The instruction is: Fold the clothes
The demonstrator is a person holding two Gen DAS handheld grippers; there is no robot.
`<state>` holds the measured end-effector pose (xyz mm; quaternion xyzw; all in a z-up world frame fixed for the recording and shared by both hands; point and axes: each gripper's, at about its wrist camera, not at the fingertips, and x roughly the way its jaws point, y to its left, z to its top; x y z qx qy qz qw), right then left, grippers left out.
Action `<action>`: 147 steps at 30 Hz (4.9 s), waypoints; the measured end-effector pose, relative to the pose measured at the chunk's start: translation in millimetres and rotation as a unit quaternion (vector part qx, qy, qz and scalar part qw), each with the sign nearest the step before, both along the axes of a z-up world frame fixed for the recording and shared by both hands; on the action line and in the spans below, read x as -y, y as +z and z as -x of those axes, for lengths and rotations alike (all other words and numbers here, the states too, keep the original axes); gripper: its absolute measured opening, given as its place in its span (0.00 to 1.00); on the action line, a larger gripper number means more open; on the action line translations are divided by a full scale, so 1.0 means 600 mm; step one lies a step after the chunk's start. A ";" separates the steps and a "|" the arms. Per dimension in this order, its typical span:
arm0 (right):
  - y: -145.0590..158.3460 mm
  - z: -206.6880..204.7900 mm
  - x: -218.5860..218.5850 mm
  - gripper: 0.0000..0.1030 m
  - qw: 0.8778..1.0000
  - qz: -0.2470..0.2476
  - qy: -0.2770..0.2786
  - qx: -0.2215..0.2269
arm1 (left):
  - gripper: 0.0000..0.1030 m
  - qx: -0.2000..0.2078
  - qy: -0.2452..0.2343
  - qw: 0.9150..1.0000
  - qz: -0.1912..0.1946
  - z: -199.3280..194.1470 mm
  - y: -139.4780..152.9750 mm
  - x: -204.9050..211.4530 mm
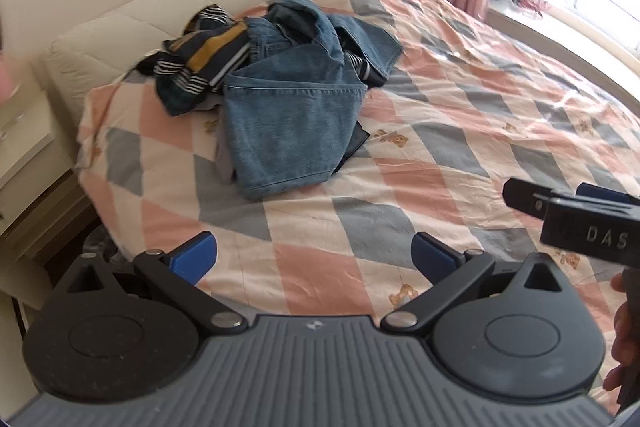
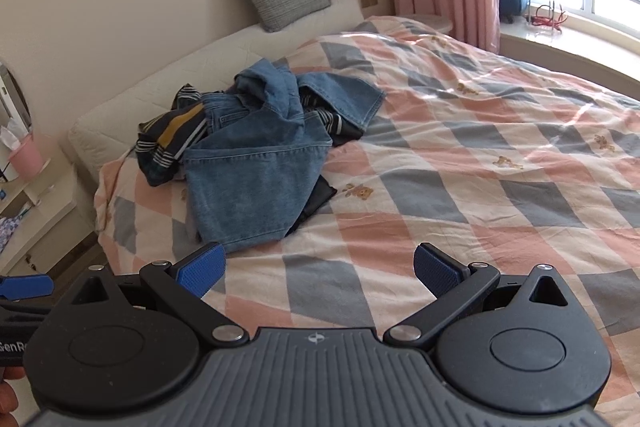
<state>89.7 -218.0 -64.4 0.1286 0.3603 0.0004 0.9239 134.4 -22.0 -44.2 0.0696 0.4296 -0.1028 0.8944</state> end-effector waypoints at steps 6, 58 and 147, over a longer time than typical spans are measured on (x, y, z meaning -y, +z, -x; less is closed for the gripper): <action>-0.064 -0.083 -0.001 1.00 0.998 -0.040 -0.005 -0.055 | 0.99 -0.030 -0.014 0.999 -0.004 -0.105 -0.038 -0.015; -0.233 -0.763 -0.028 0.10 0.984 -0.166 -0.023 -0.063 | 0.08 -0.062 -0.055 0.996 0.045 -0.587 -0.201 -0.071; -0.249 -0.160 0.430 0.03 0.975 -0.112 -0.191 -0.030 | 0.10 -0.232 -0.194 0.946 0.118 -0.243 -0.369 0.177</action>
